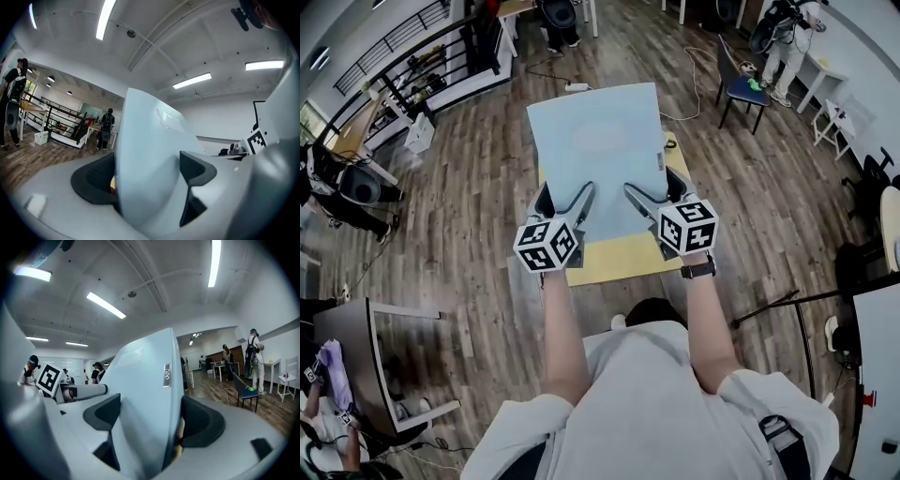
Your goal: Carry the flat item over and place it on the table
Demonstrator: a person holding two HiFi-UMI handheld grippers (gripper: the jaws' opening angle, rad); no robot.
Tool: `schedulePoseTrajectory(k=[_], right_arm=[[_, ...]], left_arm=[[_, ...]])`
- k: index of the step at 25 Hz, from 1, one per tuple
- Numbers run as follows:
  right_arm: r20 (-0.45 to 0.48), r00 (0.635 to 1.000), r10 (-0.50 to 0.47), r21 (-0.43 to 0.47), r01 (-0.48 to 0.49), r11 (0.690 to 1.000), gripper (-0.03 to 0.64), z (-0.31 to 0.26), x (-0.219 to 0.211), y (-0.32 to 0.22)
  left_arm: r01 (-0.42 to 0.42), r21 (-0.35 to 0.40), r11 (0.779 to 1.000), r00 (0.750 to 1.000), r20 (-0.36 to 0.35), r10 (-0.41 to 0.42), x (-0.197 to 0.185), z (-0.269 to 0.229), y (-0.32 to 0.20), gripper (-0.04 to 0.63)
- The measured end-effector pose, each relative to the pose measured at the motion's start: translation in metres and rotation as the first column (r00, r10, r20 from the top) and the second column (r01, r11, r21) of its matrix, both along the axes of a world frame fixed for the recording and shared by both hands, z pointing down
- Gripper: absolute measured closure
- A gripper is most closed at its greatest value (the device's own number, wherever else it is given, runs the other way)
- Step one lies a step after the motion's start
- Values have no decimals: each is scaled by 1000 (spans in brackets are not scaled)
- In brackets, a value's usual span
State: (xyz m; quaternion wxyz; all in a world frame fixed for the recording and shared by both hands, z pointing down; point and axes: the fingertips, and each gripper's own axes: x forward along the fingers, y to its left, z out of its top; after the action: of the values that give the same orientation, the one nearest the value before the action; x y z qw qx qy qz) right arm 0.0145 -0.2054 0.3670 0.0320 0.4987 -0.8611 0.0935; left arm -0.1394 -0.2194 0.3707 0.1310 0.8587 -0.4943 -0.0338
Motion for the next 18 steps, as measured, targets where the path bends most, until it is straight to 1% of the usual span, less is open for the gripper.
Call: schedulePoseTrajectory(k=[4, 9, 13, 18], right_arm=[[-6, 1000, 5, -66, -6, 998, 193, 29, 3, -16], [-1, 1000, -18, -149, 18, 989, 193, 69, 1, -37], [6, 999, -45, -213, 45, 976, 193, 103, -2, -64], [14, 998, -57, -291, 59, 955, 193, 140, 4, -91]], left_arm=[[-2, -69, 998, 1000, -11, 1, 2, 31, -16, 155], [24, -155, 988, 1000, -10, -26, -1, 72, -32, 155], [56, -223, 973, 998, -1, -57, -4, 105, -54, 155], [76, -298, 951, 997, 14, -76, 2, 141, -78, 155]])
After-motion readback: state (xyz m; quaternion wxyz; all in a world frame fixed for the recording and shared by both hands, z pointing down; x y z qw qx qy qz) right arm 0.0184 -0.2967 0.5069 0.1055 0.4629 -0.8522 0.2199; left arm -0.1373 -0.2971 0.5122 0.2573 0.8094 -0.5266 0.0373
